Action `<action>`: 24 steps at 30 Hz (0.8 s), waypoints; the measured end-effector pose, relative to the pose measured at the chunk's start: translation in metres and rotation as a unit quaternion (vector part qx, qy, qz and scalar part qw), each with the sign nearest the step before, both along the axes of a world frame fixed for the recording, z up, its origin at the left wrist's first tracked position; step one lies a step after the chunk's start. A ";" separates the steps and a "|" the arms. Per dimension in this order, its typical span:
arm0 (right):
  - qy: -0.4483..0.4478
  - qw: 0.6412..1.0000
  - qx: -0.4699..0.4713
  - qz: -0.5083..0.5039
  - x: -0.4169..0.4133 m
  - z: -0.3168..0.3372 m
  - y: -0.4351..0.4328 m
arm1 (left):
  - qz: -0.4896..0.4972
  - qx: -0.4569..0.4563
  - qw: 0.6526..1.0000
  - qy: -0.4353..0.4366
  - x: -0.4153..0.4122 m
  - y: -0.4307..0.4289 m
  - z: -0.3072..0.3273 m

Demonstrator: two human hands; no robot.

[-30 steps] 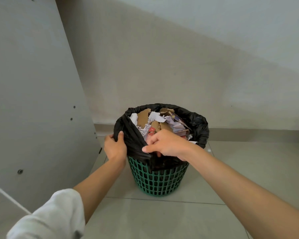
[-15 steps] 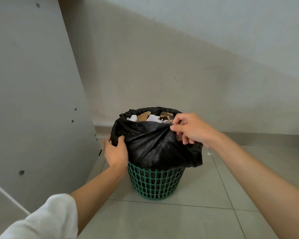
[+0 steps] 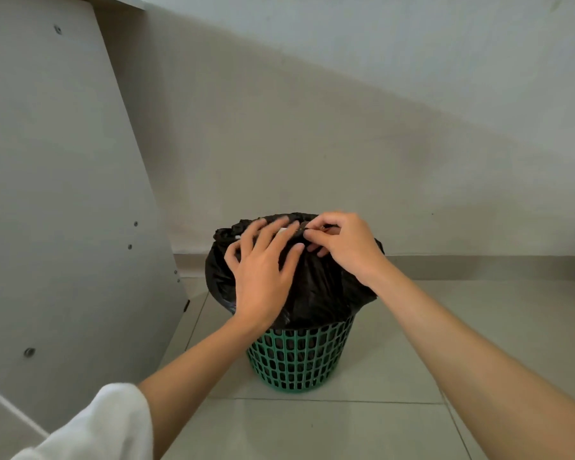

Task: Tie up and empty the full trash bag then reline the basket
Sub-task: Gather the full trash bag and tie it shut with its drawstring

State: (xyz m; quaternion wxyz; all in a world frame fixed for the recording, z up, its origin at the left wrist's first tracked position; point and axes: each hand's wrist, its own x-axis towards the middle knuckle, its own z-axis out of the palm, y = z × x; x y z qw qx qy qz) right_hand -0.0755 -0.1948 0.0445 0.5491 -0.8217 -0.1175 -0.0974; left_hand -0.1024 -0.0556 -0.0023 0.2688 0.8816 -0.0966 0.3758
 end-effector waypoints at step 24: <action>0.269 0.951 -0.148 -0.044 0.024 -0.042 -0.123 | -0.085 -0.230 0.958 0.146 0.052 0.017 0.019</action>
